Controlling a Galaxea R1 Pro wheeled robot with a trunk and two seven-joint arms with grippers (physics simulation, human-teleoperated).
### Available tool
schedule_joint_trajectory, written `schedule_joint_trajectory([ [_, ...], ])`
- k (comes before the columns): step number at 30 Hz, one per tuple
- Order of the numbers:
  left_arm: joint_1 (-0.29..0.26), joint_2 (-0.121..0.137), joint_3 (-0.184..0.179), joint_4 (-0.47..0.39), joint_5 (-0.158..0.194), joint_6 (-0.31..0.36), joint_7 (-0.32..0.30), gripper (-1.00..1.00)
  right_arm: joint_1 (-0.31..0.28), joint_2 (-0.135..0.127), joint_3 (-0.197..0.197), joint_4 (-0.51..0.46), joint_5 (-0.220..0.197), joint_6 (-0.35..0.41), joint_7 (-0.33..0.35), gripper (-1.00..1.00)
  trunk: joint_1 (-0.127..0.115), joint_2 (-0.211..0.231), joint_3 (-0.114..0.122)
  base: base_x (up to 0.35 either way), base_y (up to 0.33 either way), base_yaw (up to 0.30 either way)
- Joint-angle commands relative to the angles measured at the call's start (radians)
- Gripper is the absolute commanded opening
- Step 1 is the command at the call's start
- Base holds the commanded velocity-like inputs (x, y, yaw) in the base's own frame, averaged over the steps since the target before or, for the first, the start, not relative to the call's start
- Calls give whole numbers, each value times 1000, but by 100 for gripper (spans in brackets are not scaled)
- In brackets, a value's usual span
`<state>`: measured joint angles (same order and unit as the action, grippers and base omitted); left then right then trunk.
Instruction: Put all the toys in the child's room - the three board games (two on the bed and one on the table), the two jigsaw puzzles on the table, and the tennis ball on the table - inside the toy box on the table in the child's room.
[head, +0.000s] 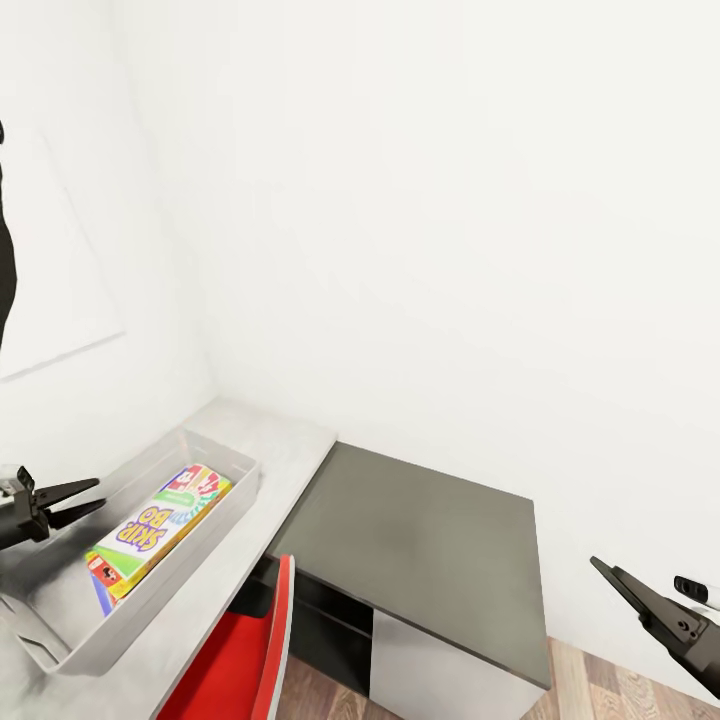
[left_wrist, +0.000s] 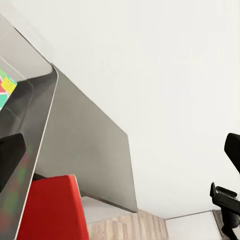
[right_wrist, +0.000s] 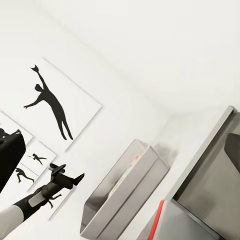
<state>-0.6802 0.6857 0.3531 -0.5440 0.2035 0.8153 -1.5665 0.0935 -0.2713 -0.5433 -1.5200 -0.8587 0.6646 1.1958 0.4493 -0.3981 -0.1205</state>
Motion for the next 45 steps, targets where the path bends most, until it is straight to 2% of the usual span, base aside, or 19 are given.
schedule_joint_trajectory([
  [1,-1,0,0,0,-1,9,-4,100,0,0,0,0,-6,8,-1,100,1,-2,-1,0,0,0],
  [13,0,-5,-1,-4,-1,2,-4,100,0,1,0,-1,-6,7,1,100,1,-2,17,0,-18,0],
  [21,0,-25,-4,-30,-1,-2,-4,100,0,0,0,-1,-6,7,2,100,1,-2,28,-29,-208,26],
  [30,2,-59,-8,-81,-2,-2,-4,100,0,1,1,-2,-5,6,2,100,1,-2,30,-11,-150,11],
  [45,2,-67,-11,-91,-3,-2,-4,100,0,1,1,-2,12,6,2,100,1,-2,31,-1,-11,1],
])
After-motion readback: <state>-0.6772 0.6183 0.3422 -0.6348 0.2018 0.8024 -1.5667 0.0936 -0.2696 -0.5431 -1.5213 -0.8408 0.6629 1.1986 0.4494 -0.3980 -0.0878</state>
